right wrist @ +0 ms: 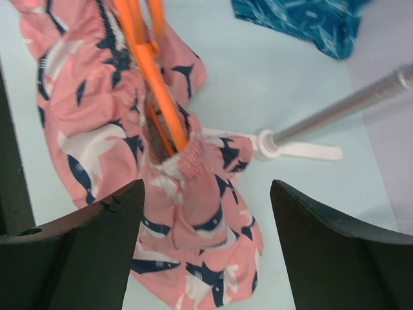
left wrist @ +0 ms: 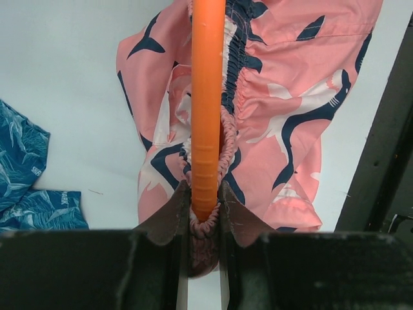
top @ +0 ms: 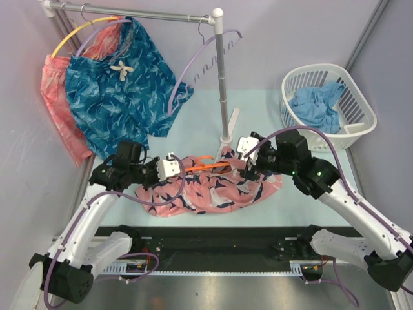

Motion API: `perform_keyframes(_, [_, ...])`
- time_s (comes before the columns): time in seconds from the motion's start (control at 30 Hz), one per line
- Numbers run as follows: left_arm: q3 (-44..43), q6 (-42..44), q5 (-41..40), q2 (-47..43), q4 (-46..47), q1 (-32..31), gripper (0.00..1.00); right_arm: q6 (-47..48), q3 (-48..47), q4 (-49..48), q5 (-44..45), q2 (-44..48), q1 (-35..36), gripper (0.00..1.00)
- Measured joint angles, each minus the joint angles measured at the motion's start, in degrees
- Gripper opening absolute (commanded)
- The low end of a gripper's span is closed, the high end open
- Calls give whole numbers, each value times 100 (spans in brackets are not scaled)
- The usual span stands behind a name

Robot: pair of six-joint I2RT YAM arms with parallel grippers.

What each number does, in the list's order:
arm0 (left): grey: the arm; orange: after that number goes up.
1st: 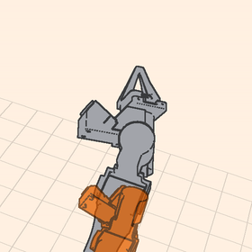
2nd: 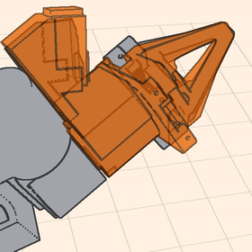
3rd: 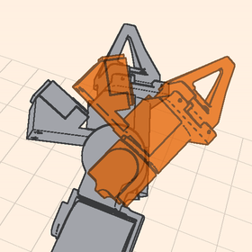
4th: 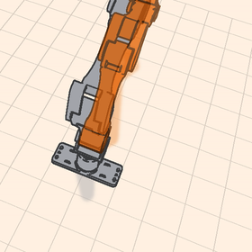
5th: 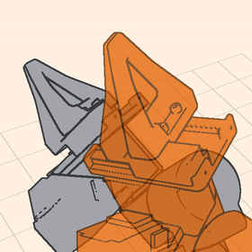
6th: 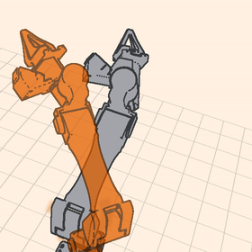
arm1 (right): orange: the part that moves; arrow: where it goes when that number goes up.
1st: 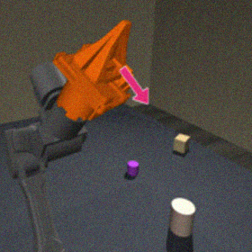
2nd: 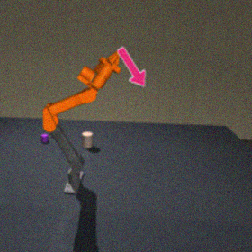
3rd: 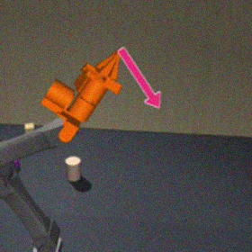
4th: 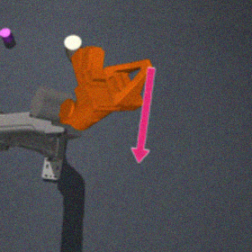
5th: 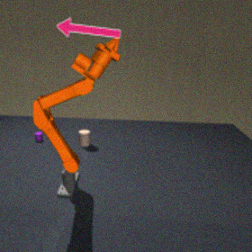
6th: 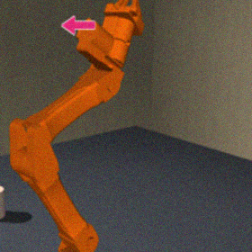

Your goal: Place the shorts on the hanger

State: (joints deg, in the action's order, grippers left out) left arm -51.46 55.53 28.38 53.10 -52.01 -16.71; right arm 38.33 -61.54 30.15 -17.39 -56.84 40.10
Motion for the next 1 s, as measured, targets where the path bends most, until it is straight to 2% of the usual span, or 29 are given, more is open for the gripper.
perform_keyframes(0.2, [-162, -2, 175, -52, -238, 0, 0, 142, -22, -358, -98, -466, 780, 77])
perform_keyframes(0.27, [-232, -2, 229, -68, -295, 0, 0, 264, -22, -544, -46, -721, 1088, 73])
perform_keyframes(0.37, [-332, -4, 313, -144, -409, 0, 0, 428, -22, -782, 46, -1036, 1458, 61])
perform_keyframes(0.47, [-411, -4, 358, -249, -531, -15, 0, 507, -22, -997, 149, -1222, 1615, 46])
perform_keyframes(0.5, [-444, -4, 363, -291, -586, -28, 0, 527, -22, -1095, 210, -1270, 1646, 34])
perform_keyframes(0.57, [-496, -9, 369, -365, -678, -52, 1, 573, -31, -1239, 293, -1303, 1659, 21])
perform_keyframes(0.6, [-535, -24, 365, -396, -737, -81, 3, 588, -42, -1290, 321, -1305, 1655, 8])
perform_keyframes(0.63, [-590, -50, 323, -424, -767, -114, 6, 597, -81, -1290, 334, -1305, 1652, 2])
perform_keyframes(0.73, [-758, -50, 184, -448, -815, -133, 20, 638, -127, -1215, 317, -1300, 1681, 0])
perform_keyframes(0.77, [-789, -52, 164, -448, -841, -149, 27, 634, -149, -1202, 315, -1300, 1681, 0])
perform_keyframes(1.0, [-1029, -374, 361, -448, -658, -557, 35, 636, -216, -1139, 201, -1274, 1751, 0])
